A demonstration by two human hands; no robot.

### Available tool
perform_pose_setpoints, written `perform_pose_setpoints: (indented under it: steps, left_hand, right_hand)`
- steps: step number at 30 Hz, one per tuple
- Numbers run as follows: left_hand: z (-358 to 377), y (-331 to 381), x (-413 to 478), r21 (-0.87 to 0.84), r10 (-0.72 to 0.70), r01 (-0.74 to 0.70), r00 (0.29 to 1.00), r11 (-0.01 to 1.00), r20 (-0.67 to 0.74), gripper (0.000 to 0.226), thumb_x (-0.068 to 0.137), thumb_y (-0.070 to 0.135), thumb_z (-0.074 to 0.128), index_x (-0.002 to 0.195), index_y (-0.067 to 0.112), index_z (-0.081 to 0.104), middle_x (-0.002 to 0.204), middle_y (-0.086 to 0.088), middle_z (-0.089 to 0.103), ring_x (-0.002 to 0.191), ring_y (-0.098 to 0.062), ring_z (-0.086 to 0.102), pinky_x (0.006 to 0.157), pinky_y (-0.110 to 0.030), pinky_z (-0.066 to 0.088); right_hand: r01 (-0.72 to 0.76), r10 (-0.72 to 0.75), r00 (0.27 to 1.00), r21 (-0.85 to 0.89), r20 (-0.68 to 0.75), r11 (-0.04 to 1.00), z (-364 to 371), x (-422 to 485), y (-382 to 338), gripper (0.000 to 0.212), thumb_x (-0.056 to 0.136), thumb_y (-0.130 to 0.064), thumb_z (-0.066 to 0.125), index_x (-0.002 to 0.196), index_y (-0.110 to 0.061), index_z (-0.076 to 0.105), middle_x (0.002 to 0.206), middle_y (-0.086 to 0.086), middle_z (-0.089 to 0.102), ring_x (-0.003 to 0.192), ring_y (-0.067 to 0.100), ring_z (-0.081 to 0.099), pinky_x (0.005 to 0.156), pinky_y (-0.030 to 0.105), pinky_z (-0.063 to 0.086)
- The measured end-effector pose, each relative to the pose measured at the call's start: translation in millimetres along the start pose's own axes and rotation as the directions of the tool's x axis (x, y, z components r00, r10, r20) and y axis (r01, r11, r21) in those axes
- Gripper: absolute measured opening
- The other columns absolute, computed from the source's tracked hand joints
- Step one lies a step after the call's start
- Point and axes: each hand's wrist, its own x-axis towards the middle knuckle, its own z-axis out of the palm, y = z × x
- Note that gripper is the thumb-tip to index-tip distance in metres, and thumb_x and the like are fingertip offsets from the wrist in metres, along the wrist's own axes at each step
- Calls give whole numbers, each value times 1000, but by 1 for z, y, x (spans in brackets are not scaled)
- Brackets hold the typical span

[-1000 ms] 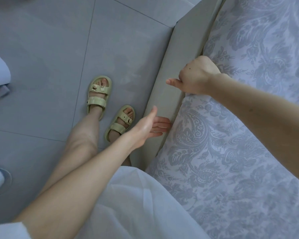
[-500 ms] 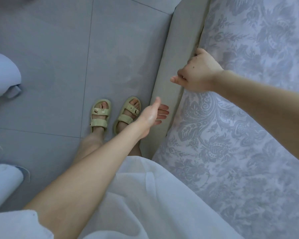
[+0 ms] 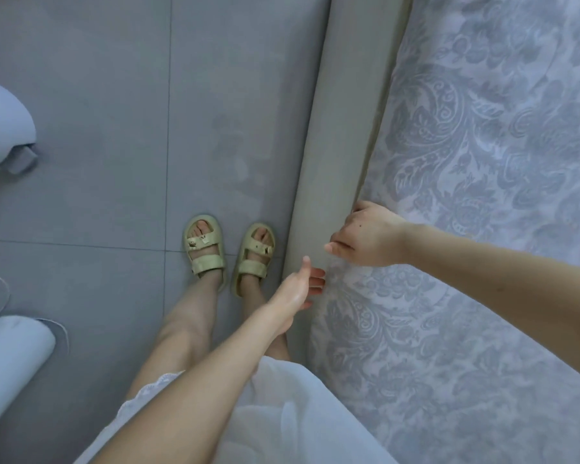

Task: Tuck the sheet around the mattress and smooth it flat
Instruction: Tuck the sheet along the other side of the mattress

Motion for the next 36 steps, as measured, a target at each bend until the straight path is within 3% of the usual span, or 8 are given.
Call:
perform_pose_setpoints:
  steps: [9,13,19,22,27,29,32,36]
  left_hand:
    - [17,-31,6,-139,49,-36,994,990,95,58,102,44,18,122,6,57,125,-13,61,108,-21,58,104,-35,41]
    - [30,-47,5,-145,85,-57,976,988,199,60,100,48,16,133,11,50,119,3,56,115,-12,51,106,-31,38]
    - [68,-57,27,-124,85,-60,974,990,210,47,85,73,32,117,48,57,122,14,63,118,-10,56,104,-36,43]
    - [62,-49,22,-107,0,25,973,994,233,65,87,73,19,128,36,54,129,8,59,118,-11,54,106,-35,39]
    - [16,-25,25,-52,32,-27,994,998,105,74,99,53,13,121,-2,58,114,-17,64,106,-30,62,90,-35,49]
    - [-1,-12,21,-59,122,-119,992,991,33,70,99,51,16,111,0,61,99,-15,67,86,-26,64,82,-32,51]
    - [-20,16,15,-85,198,-202,979,976,-52,63,100,50,18,112,4,59,111,-17,65,86,-23,64,80,-32,52]
    - [-33,61,-8,-64,296,-303,950,951,-99,57,102,45,18,116,3,55,122,-20,61,109,-32,61,91,-37,49]
  right_hand:
    - [54,15,969,-273,246,961,18,4,-22,58,102,-42,15,104,-13,65,111,3,67,106,22,59,97,34,39]
    - [44,71,939,-324,336,945,18,-4,-25,59,101,-43,12,103,-14,62,114,6,65,109,25,57,92,35,44]
    - [-68,170,901,-257,398,964,16,-1,-18,63,100,-51,12,63,-13,46,88,6,60,100,24,56,80,34,41]
    - [42,129,916,-411,379,911,26,6,-16,68,99,-52,9,96,-11,63,117,7,63,113,25,55,84,33,38]
    - [38,40,983,-409,180,912,33,16,-14,64,99,-51,13,60,-12,46,92,3,69,74,23,53,64,29,33]
    - [22,-9,999,-355,36,935,36,10,-9,61,100,-46,21,66,-10,58,83,5,70,71,26,58,61,29,33]
    - [-55,41,981,-65,-189,996,36,7,-8,50,98,-42,31,80,-10,65,76,11,69,74,33,63,59,30,35]
    - [-140,254,901,318,-352,938,14,-6,-8,67,81,-59,17,90,-17,68,75,5,69,75,26,63,65,31,42]
